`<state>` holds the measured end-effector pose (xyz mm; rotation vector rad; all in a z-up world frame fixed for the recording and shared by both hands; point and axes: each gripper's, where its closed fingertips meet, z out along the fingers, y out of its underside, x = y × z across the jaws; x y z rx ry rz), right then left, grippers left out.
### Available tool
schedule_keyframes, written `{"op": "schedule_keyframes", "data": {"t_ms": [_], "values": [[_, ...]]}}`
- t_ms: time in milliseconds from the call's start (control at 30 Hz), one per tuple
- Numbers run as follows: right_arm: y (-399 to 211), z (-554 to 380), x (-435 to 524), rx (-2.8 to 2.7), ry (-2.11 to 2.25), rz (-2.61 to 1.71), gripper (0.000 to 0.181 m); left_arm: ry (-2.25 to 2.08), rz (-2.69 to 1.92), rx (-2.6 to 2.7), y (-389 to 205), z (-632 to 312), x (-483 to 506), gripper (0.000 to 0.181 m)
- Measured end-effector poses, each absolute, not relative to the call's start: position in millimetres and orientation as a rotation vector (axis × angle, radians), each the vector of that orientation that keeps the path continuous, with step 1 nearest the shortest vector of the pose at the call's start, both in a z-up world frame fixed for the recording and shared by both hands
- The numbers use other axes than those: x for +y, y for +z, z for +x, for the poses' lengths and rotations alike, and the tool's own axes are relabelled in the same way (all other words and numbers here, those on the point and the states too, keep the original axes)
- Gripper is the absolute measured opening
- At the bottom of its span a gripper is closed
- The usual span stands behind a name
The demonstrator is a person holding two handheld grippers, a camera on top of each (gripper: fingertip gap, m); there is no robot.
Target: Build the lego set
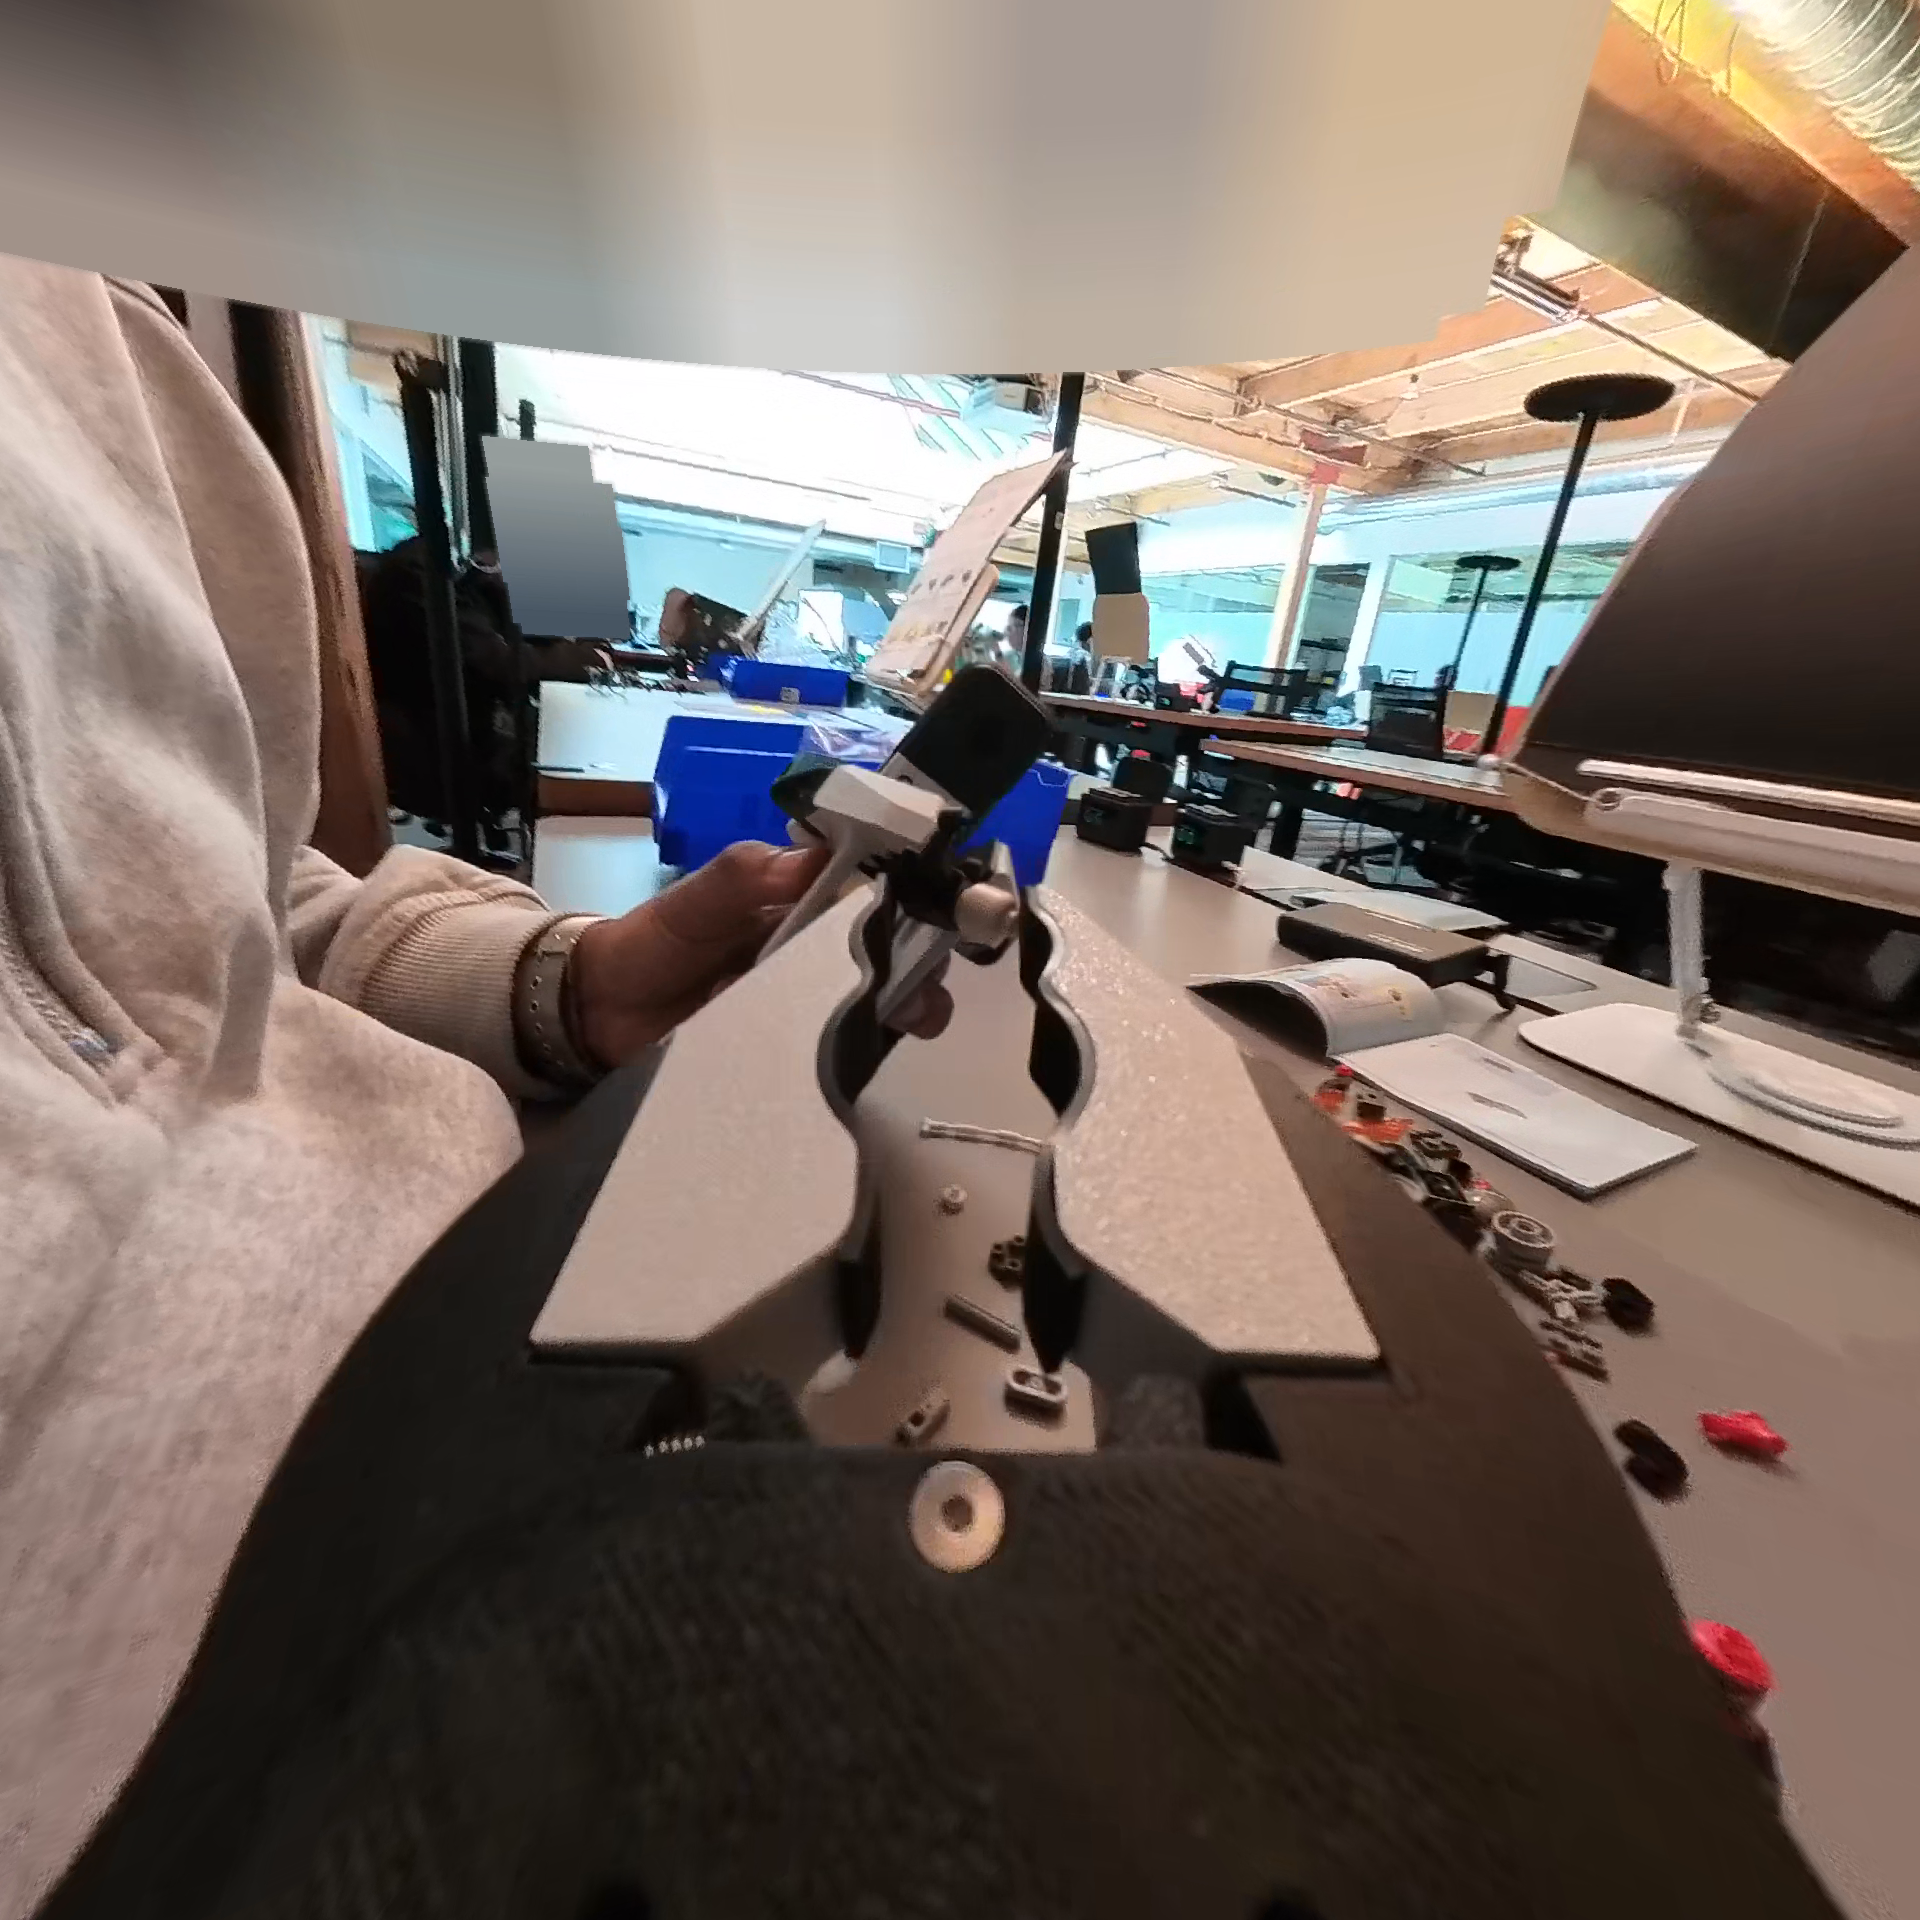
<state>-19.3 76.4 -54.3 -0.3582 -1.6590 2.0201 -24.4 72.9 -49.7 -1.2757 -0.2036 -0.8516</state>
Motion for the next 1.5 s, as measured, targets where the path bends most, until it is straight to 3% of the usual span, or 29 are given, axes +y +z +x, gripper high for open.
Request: {"op": "schedule_keyframes", "data": {"t_ms": [1500], "values": [[-45.6,0.1,78.9,-1.825,2.772,-0.499,0.021,-0.774,-1.36,0.0,-47.1,7.0,73.7,0.0]]}}
